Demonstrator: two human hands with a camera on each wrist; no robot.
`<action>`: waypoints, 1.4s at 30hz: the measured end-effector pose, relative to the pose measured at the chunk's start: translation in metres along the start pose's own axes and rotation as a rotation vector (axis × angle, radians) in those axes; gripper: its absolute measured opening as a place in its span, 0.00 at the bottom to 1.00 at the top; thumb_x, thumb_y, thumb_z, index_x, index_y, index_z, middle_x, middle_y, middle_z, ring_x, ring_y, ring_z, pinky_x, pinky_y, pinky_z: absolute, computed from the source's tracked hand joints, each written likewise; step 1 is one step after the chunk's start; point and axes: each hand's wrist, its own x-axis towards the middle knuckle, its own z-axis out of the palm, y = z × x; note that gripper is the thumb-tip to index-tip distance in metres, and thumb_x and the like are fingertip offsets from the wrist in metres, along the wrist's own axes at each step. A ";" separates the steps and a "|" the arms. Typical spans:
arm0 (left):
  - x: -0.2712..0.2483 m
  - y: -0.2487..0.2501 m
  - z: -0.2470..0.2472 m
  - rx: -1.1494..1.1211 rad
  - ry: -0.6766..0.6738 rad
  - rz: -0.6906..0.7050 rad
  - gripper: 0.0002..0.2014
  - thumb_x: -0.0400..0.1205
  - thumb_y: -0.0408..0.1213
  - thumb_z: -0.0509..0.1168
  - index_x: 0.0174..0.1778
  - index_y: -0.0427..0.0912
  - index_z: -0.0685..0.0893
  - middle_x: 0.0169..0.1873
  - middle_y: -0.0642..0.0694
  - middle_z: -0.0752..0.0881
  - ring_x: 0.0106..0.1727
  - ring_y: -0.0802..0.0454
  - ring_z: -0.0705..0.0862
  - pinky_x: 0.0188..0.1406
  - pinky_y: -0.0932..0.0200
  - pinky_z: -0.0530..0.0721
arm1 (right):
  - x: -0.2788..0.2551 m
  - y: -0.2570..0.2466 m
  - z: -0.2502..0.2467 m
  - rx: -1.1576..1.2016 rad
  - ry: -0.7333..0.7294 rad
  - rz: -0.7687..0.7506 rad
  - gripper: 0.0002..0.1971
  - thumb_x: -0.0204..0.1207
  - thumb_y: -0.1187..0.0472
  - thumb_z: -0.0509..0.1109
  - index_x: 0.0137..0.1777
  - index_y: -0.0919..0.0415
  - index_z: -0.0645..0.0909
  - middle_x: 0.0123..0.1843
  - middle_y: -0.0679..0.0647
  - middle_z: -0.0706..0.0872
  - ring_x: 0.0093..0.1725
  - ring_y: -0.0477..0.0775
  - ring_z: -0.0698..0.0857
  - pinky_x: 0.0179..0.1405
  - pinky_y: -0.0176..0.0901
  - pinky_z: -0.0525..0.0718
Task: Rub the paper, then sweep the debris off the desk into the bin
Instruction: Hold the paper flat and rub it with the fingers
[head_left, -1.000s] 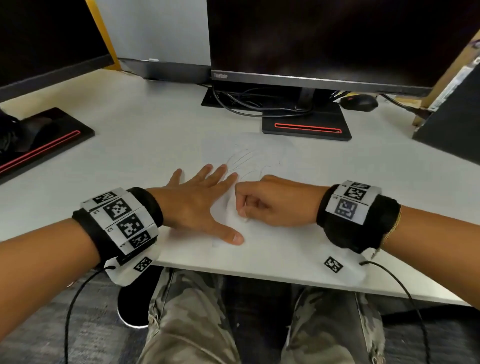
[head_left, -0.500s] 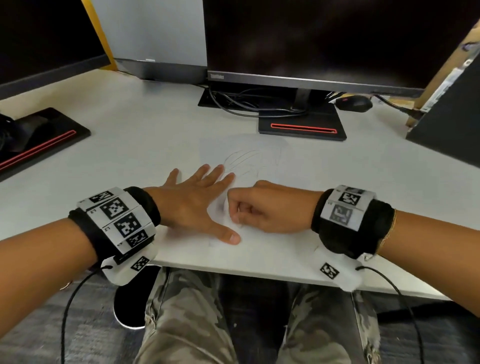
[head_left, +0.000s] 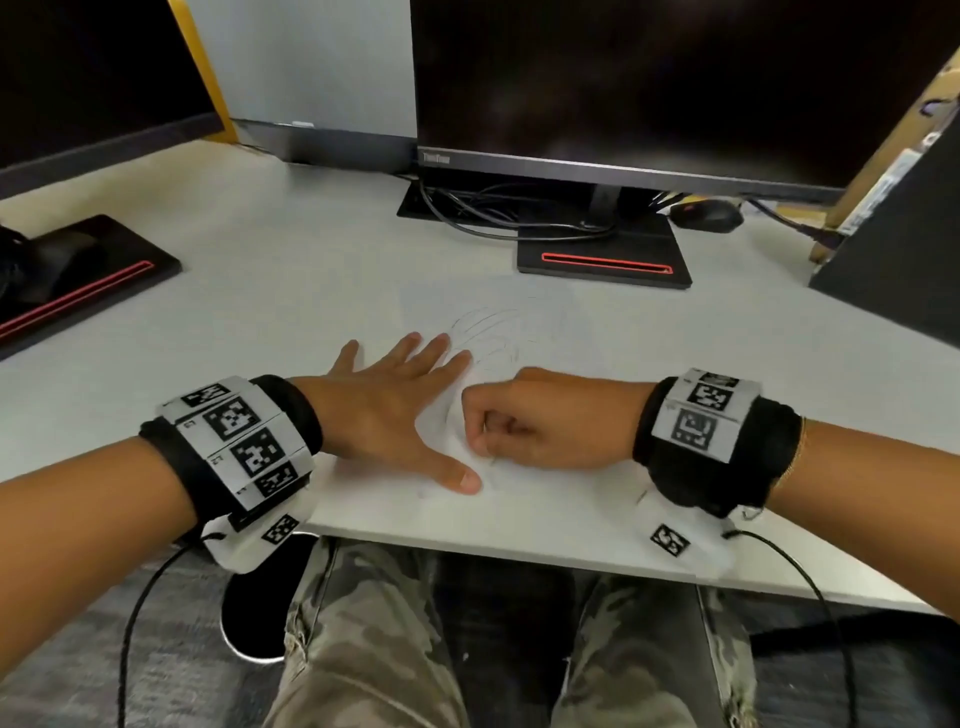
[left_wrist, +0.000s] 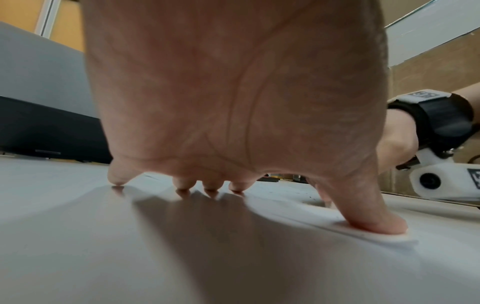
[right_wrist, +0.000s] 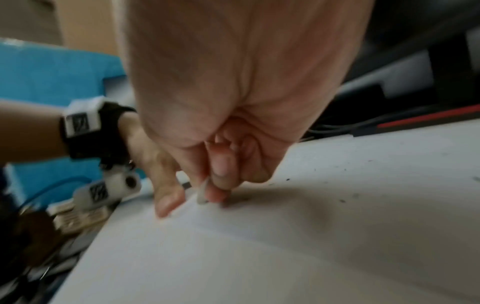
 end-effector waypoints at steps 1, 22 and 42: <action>0.000 0.001 0.000 -0.001 -0.001 0.005 0.70 0.60 0.91 0.60 0.86 0.69 0.23 0.86 0.64 0.22 0.86 0.59 0.19 0.86 0.27 0.26 | 0.001 0.002 -0.001 -0.004 0.033 0.019 0.04 0.91 0.59 0.66 0.54 0.51 0.80 0.33 0.42 0.83 0.34 0.40 0.81 0.37 0.32 0.75; 0.001 0.004 0.003 -0.055 0.030 0.011 0.73 0.60 0.90 0.61 0.88 0.63 0.25 0.88 0.62 0.23 0.86 0.58 0.19 0.86 0.27 0.26 | 0.024 -0.007 -0.001 0.000 0.125 0.002 0.04 0.91 0.60 0.67 0.54 0.57 0.81 0.28 0.40 0.82 0.30 0.39 0.82 0.34 0.31 0.76; 0.000 0.005 0.002 -0.035 0.021 -0.034 0.74 0.59 0.91 0.62 0.88 0.62 0.24 0.87 0.57 0.21 0.86 0.55 0.18 0.86 0.28 0.24 | 0.042 0.002 -0.003 0.031 0.192 0.079 0.04 0.90 0.61 0.67 0.56 0.56 0.83 0.40 0.46 0.90 0.36 0.40 0.84 0.39 0.32 0.77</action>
